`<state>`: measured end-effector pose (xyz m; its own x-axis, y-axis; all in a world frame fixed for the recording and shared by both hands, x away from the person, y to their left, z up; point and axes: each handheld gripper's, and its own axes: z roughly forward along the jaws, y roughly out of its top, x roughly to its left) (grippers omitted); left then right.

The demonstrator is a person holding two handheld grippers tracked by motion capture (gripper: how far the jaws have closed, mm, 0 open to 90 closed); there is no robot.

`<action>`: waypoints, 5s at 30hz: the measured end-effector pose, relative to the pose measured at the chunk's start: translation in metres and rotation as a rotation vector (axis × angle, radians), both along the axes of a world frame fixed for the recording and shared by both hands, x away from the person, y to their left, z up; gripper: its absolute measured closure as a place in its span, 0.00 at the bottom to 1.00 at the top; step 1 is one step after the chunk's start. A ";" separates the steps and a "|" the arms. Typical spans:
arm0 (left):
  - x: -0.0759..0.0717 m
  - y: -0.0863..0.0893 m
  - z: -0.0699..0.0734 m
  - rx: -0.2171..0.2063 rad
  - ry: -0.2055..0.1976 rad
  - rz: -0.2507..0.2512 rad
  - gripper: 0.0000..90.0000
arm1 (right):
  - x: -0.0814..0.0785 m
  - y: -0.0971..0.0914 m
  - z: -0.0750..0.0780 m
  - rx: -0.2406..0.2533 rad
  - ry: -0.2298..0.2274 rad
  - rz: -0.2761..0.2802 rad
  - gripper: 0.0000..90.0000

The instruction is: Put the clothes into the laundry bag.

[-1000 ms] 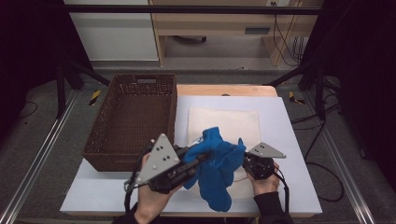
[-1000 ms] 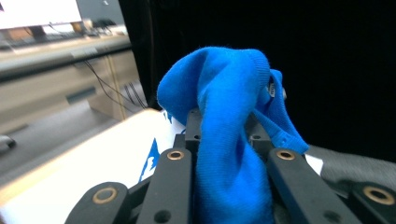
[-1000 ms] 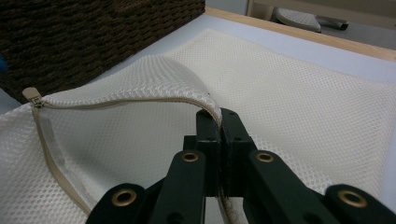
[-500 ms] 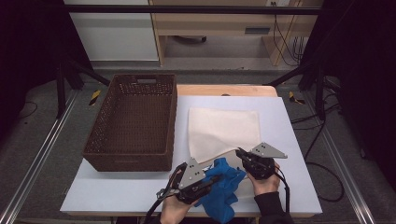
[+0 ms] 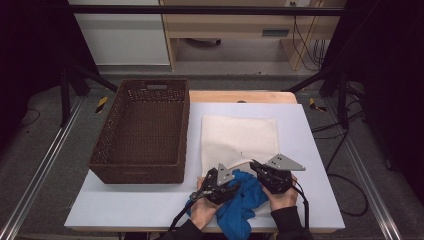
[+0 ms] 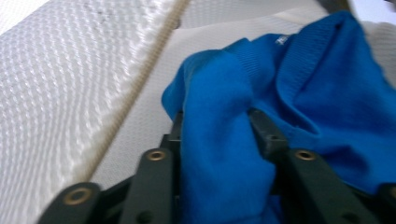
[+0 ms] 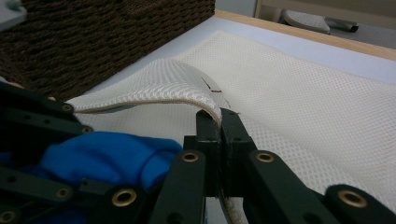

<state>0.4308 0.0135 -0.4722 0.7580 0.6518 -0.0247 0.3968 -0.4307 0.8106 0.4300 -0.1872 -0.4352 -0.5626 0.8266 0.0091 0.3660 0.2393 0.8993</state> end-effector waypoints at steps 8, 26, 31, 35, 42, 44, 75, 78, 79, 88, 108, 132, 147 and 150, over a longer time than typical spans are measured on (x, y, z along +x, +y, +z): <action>-0.014 0.016 0.019 -0.059 -0.053 -0.017 0.37 | 0.000 -0.001 -0.003 -0.009 0.010 -0.004 0.98; -0.025 0.037 0.005 -0.041 0.084 -0.043 0.91 | -0.002 -0.001 -0.004 -0.015 0.011 -0.004 0.98; -0.025 0.015 0.031 -0.039 -0.015 -0.006 0.92 | -0.002 -0.002 -0.001 -0.004 -0.003 -0.010 0.98; -0.011 -0.006 0.028 0.001 -0.019 -0.003 0.92 | -0.004 -0.001 0.001 0.001 -0.015 -0.007 0.98; 0.014 -0.012 0.002 0.043 0.013 0.017 0.78 | -0.002 -0.004 -0.004 -0.009 -0.004 -0.010 0.98; 0.011 -0.011 0.005 0.042 0.009 0.016 0.59 | -0.001 -0.004 -0.005 -0.011 0.001 -0.011 0.98; -0.013 0.000 0.031 -0.004 -0.021 -0.004 0.91 | -0.002 -0.007 -0.002 0.014 -0.006 -0.021 0.98; 0.002 -0.009 0.022 0.033 -0.029 0.029 0.91 | -0.003 -0.007 -0.001 0.019 -0.007 -0.019 0.98; 0.007 -0.011 0.016 0.049 -0.025 0.042 0.91 | -0.003 -0.007 -0.001 0.017 -0.007 -0.014 0.98; 0.006 -0.002 0.009 0.000 -0.005 0.033 0.45 | -0.001 -0.004 -0.007 -0.013 0.013 -0.006 0.98; -0.034 0.041 0.007 -0.051 0.035 -0.015 0.93 | -0.003 -0.006 -0.006 -0.014 0.010 -0.007 0.98; 0.009 -0.027 0.005 -0.018 -0.014 -0.050 0.64 | -0.003 -0.004 -0.006 -0.003 0.007 0.001 0.98; -0.022 -0.003 -0.015 -0.003 0.064 -0.043 0.34 | -0.004 -0.006 -0.006 -0.007 0.008 -0.003 0.97; -0.023 -0.006 -0.014 0.020 0.026 -0.038 0.60 | -0.004 -0.006 -0.006 -0.008 0.007 -0.002 0.97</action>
